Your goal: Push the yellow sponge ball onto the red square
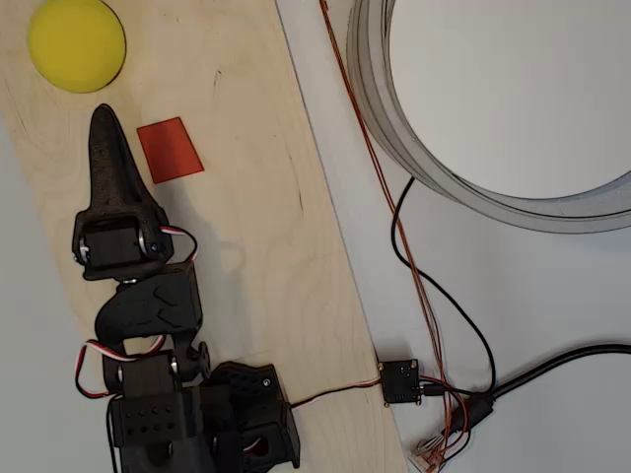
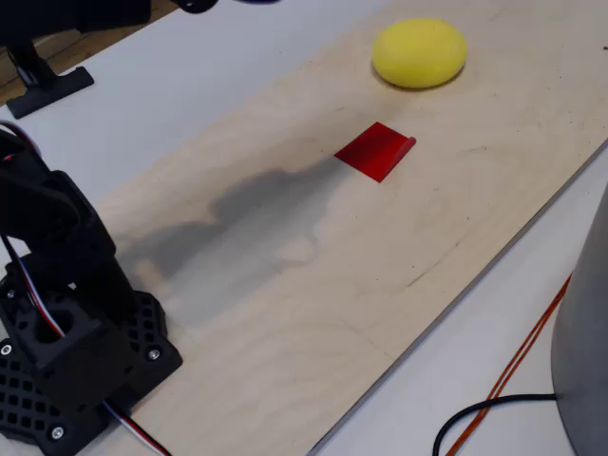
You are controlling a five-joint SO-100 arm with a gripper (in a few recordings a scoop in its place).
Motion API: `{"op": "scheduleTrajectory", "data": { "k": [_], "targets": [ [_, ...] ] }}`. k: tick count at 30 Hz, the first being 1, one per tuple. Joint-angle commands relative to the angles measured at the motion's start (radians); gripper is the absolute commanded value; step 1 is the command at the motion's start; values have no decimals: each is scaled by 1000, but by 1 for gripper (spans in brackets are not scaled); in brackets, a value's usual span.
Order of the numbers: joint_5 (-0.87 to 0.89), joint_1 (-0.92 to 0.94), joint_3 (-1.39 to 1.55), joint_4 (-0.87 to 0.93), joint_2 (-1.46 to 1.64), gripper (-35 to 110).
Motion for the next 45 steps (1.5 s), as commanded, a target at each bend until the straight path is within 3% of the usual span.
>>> {"op": "scheduleTrajectory", "data": {
  "k": [1,9,24,45],
  "targets": [
    [-57,-129,-114,-138,-405,12],
    [-40,-133,-212,-124,-505,13],
    [-55,-173,-746,242,-796,19],
    [41,-114,-1327,469,-1239,21]
  ]
}}
